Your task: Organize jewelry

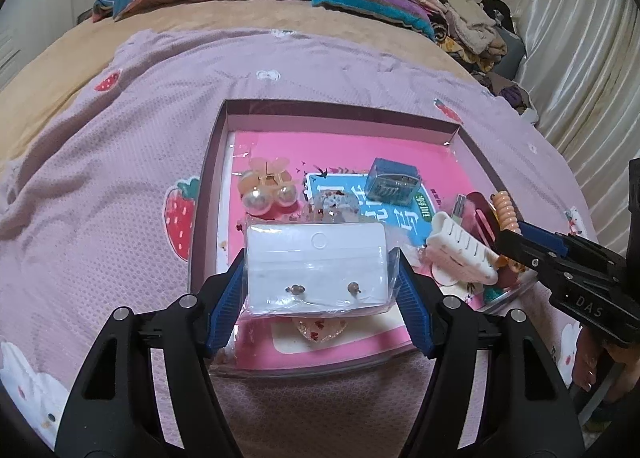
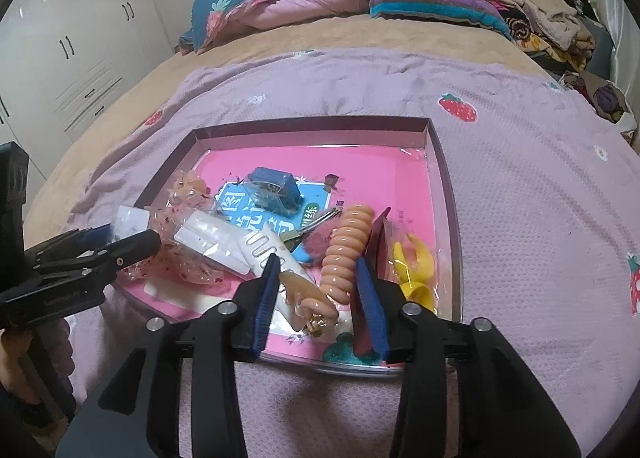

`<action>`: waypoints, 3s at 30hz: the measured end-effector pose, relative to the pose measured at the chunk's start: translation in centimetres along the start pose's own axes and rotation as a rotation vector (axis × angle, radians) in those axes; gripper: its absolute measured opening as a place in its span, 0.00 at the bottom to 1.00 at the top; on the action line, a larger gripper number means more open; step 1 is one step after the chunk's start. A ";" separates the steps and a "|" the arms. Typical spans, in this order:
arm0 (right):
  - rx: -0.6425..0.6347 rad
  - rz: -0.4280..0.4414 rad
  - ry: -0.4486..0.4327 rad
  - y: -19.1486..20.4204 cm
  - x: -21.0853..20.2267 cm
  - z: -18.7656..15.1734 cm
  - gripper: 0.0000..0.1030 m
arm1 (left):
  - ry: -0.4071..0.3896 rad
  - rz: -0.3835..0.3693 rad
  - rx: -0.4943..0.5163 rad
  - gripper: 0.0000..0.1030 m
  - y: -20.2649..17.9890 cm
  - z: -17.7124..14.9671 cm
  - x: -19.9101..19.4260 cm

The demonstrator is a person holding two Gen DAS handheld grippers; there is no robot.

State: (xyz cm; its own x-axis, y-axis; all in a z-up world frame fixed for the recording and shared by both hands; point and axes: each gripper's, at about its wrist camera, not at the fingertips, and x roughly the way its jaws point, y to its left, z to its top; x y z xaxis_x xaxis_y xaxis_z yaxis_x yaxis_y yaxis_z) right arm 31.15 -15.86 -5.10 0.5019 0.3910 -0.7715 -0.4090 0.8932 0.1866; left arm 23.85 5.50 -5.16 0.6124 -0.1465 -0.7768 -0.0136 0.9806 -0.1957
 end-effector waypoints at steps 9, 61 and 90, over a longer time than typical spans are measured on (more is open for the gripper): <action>0.005 -0.005 -0.023 -0.2 -1.7 -0.9 0.45 | 0.004 0.001 0.005 0.63 -0.4 -0.3 -0.1; 0.003 -0.064 -0.213 2.1 -15.2 -11.4 0.95 | -0.137 0.035 0.024 0.91 -3.3 -9.1 -12.0; 0.001 -0.075 -0.207 2.0 -15.3 -11.7 0.96 | -0.129 0.045 0.026 0.91 -3.4 -9.2 -12.0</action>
State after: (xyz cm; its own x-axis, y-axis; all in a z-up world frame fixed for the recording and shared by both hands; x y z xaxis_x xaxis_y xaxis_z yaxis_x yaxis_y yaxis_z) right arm 13.77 -22.67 -0.03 0.6769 0.3608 -0.6416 -0.3641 0.9216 0.1341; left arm 9.26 2.78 -0.65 0.7081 -0.0860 -0.7008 -0.0236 0.9891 -0.1452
